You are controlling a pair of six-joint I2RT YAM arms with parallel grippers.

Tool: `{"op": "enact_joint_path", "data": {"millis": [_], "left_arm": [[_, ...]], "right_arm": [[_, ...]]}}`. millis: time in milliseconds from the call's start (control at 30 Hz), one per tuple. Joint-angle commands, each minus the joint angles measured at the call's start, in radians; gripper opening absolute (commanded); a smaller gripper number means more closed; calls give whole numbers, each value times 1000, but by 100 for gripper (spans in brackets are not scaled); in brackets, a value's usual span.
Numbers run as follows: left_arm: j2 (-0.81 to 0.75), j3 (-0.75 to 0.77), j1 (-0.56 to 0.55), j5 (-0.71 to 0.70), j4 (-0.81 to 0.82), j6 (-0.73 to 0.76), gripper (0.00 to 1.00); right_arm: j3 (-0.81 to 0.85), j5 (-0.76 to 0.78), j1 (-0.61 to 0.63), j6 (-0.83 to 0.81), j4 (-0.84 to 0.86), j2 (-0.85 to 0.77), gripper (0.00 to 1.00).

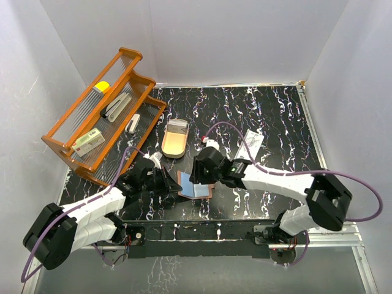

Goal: Put the credit cards into the card holder
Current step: Open the card holder at the center of the board.

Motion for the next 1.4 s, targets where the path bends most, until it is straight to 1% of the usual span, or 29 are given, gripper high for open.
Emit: {"op": "enact_joint_path", "data": {"millis": [0, 133, 167, 433, 500, 600, 733, 767, 800, 967, 1067, 1200, 1267, 1367], "left_arm": [[-3, 10, 1, -9, 6, 2, 0], [-7, 10, 0, -23, -15, 8, 0], [-9, 8, 0, -27, -15, 9, 2], [10, -7, 1, -38, -15, 14, 29], [13, -4, 1, -43, -17, 20, 33], [23, 1, 2, -52, -22, 28, 37], [45, -4, 2, -52, -6, 36, 38], [50, -5, 1, -50, -3, 38, 36], [54, -5, 1, -47, 0, 39, 33], [42, -4, 1, -52, -14, 51, 10], [16, -6, 2, -57, -27, 55, 1], [-17, -11, 1, -48, -36, 56, 0], [-31, -9, 1, -54, -56, 55, 0], [-43, 0, 2, -64, -97, 55, 0]], "right_arm": [[-15, -54, 4, 10, 141, 75, 37], [-24, -57, 4, 0, 182, 136, 38], [-28, -59, 3, -1, 193, 150, 38], [-72, -73, 5, 1, 247, 240, 39], [-83, -69, 5, 4, 254, 247, 39], [-95, -58, 6, 5, 258, 237, 38], [-101, -48, 6, -4, 257, 218, 38], [-98, -47, 6, -7, 255, 216, 38], [-93, -47, 6, -12, 245, 212, 38], [-34, -29, 6, -63, 186, 160, 40], [4, 38, 4, -129, 172, 132, 43], [104, 100, -25, -245, 131, 152, 46], [164, 85, -56, -319, 127, 179, 48], [263, 49, -106, -455, 126, 233, 55]]}}
